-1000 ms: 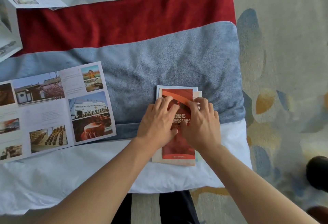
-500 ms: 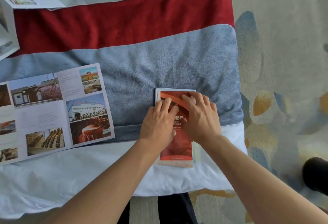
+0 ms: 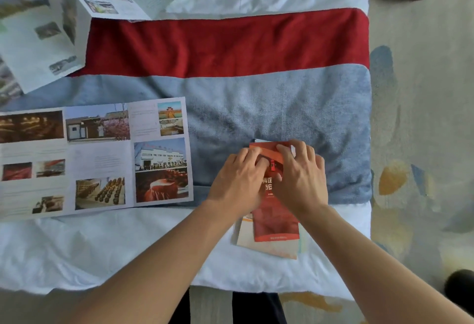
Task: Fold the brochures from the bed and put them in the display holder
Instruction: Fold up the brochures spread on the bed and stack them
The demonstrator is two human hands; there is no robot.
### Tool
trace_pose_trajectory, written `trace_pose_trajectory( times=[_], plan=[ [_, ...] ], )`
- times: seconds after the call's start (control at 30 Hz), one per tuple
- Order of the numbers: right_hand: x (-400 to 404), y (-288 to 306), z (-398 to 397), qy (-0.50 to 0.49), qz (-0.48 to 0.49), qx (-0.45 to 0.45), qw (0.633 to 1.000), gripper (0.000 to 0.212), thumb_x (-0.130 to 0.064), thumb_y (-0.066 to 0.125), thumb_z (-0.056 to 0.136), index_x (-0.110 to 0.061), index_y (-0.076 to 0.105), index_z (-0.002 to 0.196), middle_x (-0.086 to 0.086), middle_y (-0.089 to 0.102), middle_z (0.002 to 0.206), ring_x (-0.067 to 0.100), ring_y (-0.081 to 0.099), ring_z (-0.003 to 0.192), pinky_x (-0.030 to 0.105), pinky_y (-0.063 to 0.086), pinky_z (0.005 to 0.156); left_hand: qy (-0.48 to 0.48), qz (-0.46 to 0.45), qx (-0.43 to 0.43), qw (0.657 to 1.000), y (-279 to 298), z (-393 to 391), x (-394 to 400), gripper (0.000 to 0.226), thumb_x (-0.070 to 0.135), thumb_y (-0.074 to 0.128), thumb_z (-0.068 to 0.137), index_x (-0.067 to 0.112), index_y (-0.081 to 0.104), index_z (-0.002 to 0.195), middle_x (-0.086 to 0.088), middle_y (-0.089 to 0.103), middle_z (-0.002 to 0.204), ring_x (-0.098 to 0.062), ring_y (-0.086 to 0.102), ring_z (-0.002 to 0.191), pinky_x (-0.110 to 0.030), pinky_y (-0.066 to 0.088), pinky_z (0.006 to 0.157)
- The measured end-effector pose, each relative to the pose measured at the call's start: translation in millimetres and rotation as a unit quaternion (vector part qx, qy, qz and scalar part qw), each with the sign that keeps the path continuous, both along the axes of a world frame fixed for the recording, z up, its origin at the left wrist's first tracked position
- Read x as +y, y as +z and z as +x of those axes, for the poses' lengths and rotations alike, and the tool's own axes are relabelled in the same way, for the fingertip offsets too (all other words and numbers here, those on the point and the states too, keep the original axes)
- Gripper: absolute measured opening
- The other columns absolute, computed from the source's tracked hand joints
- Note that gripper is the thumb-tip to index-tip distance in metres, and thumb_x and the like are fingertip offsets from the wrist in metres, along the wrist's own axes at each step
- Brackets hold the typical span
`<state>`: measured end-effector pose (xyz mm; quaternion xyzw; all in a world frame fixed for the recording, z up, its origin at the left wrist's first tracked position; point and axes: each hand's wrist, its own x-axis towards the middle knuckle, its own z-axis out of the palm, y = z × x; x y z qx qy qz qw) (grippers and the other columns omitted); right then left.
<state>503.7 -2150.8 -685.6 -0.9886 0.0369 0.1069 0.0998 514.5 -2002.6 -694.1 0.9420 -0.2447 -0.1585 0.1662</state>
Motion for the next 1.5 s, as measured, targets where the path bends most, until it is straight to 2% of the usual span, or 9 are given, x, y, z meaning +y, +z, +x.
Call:
trace_pose_trajectory(
  times=[0.13, 0.4, 0.53, 0.73, 0.87, 0.97, 1.13, 1.37, 1.5],
  plan=[
    [49, 7, 18, 0.028, -0.007, -0.006, 1.0, 0.054, -0.025, 0.067, 0.079, -0.017, 0.056, 0.132, 0.012, 0.041, 0.15, 0.031, 0.037, 0.137, 0.04, 0.021, 0.109, 0.054, -0.004, -0.002, 0.999, 0, 10, 43, 0.039, 0.03, 0.06, 0.088, 0.016, 0.056, 0.124, -0.006, 0.045, 0.136, -0.026, 0.043, 0.124, -0.039, 0.039, 0.099],
    [150, 7, 35, 0.097, 0.042, 0.013, 0.994, 0.056, -0.024, 0.07, 0.081, -0.015, 0.053, 0.133, 0.01, 0.047, 0.142, 0.031, 0.045, 0.129, 0.044, 0.034, 0.105, 0.177, -0.006, -0.003, 0.984, 1, 6, 147, 0.041, 0.028, 0.069, 0.084, 0.017, 0.058, 0.122, -0.006, 0.049, 0.134, -0.026, 0.047, 0.122, -0.038, 0.04, 0.098],
    [192, -1, 35, 0.017, 0.097, 0.067, 0.993, 0.051, -0.025, 0.065, 0.084, -0.017, 0.051, 0.131, 0.006, 0.053, 0.122, 0.028, 0.052, 0.114, 0.041, 0.046, 0.091, 0.241, 0.014, 0.005, 0.97, -7, -6, 201, 0.045, 0.032, 0.067, 0.086, 0.02, 0.053, 0.126, -0.003, 0.046, 0.139, -0.023, 0.042, 0.128, -0.039, 0.038, 0.106],
    [227, -6, 47, -0.112, 0.149, 0.069, 0.98, 0.062, -0.019, 0.063, 0.081, -0.02, 0.04, 0.139, 0.004, 0.054, 0.127, 0.023, 0.055, 0.11, 0.042, 0.054, 0.085, 0.26, 0.033, 0.007, 0.965, -15, -22, 251, 0.045, 0.032, 0.071, 0.082, 0.02, 0.056, 0.122, -0.006, 0.049, 0.138, -0.025, 0.047, 0.126, -0.037, 0.044, 0.101],
    [250, -7, 52, -0.198, 0.178, 0.084, 0.96, 0.04, -0.01, 0.054, 0.08, -0.019, 0.045, 0.118, 0.003, 0.059, 0.116, 0.025, 0.061, 0.101, 0.048, 0.057, 0.082, 0.265, 0.014, 0.009, 0.964, -15, -25, 268, 0.046, 0.032, 0.069, 0.084, 0.018, 0.055, 0.125, -0.007, 0.046, 0.142, -0.025, 0.043, 0.131, -0.037, 0.042, 0.104],
    [258, -7, 56, -0.223, 0.16, 0.089, 0.957, 0.033, -0.005, 0.052, 0.081, -0.022, 0.038, 0.106, 0.003, 0.06, 0.107, 0.026, 0.06, 0.094, 0.049, 0.058, 0.078, 0.273, 0.021, 0.001, 0.962, -14, -26, 289, 0.042, 0.029, 0.064, 0.086, 0.015, 0.054, 0.124, -0.009, 0.045, 0.142, -0.027, 0.042, 0.131, -0.039, 0.039, 0.105],
    [264, -8, 52, -0.231, 0.16, 0.073, 0.957, 0.035, -0.004, 0.052, 0.081, -0.021, 0.04, 0.109, 0.004, 0.061, 0.108, 0.028, 0.062, 0.096, 0.051, 0.059, 0.077, 0.311, 0.042, -0.006, 0.949, -12, -25, 328, 0.04, 0.03, 0.065, 0.084, 0.013, 0.052, 0.118, -0.01, 0.042, 0.14, -0.028, 0.039, 0.129, -0.042, 0.035, 0.109],
    [280, 12, 59, -0.326, 0.28, 0.058, 0.901, 0.033, -0.036, 0.06, 0.077, -0.025, 0.056, 0.108, 0.0, 0.069, 0.096, 0.021, 0.068, 0.084, 0.048, 0.06, 0.076, 0.349, 0.006, 0.006, 0.937, -16, -23, 338, 0.048, 0.039, 0.06, 0.089, 0.012, 0.049, 0.126, -0.009, 0.042, 0.142, -0.027, 0.039, 0.131, -0.042, 0.039, 0.108],
    [299, 36, 63, -0.263, 0.309, 0.046, 0.913, 0.042, -0.052, 0.059, 0.077, -0.026, 0.062, 0.111, -0.008, 0.07, 0.082, 0.016, 0.069, 0.08, 0.046, 0.058, 0.078, 0.395, -0.058, 0.018, 0.916, -13, -15, 340, 0.037, 0.039, 0.051, 0.096, 0.013, 0.052, 0.123, -0.004, 0.05, 0.134, -0.021, 0.046, 0.122, -0.038, 0.043, 0.101]
  ],
)
